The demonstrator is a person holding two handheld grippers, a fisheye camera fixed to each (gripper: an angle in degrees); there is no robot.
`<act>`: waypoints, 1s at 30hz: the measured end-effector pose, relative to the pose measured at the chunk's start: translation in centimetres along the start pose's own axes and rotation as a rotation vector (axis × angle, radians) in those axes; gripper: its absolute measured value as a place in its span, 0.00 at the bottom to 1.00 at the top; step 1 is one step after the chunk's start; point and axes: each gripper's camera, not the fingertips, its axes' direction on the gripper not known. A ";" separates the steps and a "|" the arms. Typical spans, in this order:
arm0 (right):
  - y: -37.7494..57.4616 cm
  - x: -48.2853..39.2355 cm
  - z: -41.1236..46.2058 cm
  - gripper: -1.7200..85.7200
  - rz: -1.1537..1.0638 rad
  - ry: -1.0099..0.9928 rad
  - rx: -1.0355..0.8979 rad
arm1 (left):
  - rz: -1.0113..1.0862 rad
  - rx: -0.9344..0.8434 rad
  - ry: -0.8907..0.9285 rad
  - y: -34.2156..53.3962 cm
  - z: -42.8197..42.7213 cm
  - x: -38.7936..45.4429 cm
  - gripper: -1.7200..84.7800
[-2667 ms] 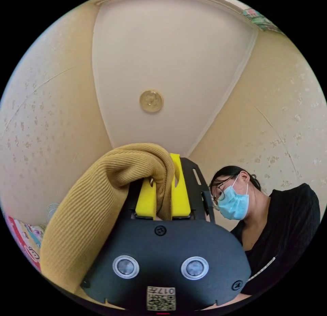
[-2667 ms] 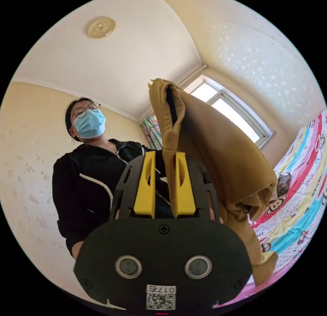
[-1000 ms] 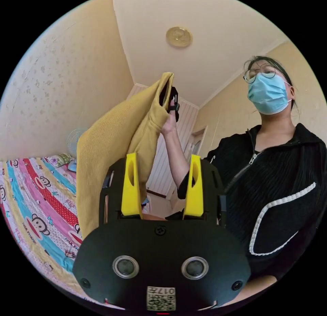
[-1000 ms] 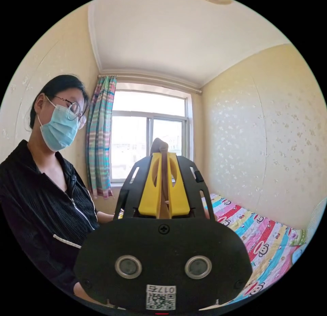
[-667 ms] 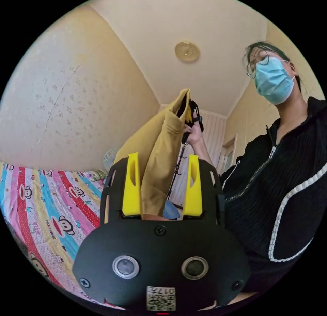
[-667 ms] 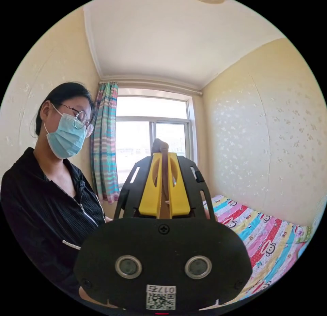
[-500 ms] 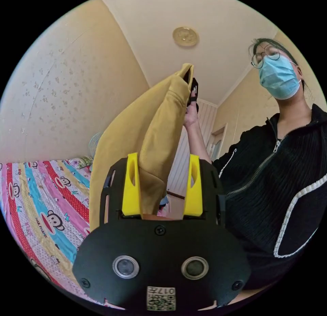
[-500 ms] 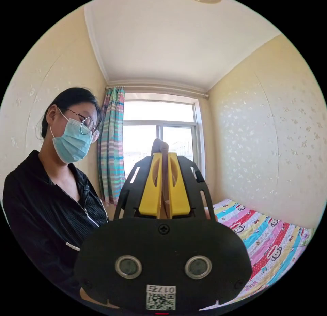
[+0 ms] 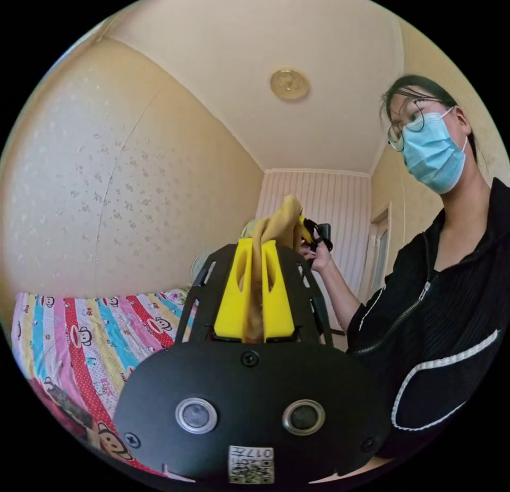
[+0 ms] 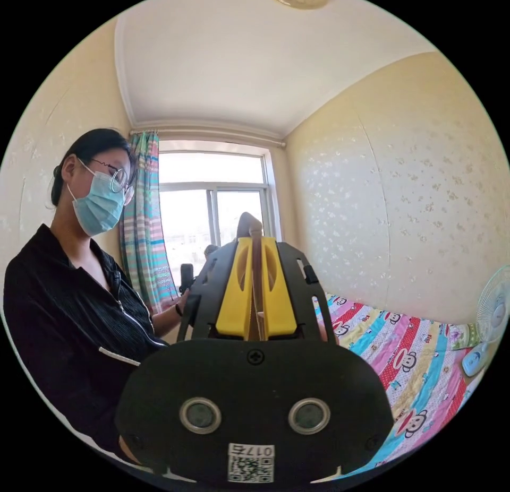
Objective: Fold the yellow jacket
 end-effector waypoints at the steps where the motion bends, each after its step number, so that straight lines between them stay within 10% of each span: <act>1: 0.3 0.0 -0.3 0.06 0.001 0.007 0.003 | 0.043 0.010 0.008 -1.6 -0.4 0.2 0.03; 18: 15.7 -0.7 1.1 0.12 -0.044 -0.325 -0.004 | 0.256 0.070 0.026 -14.9 0.3 1.4 0.02; 30: 21.6 -1.5 8.7 0.18 0.042 -0.172 0.026 | 0.275 0.095 0.129 -16.4 -3.5 -0.2 0.03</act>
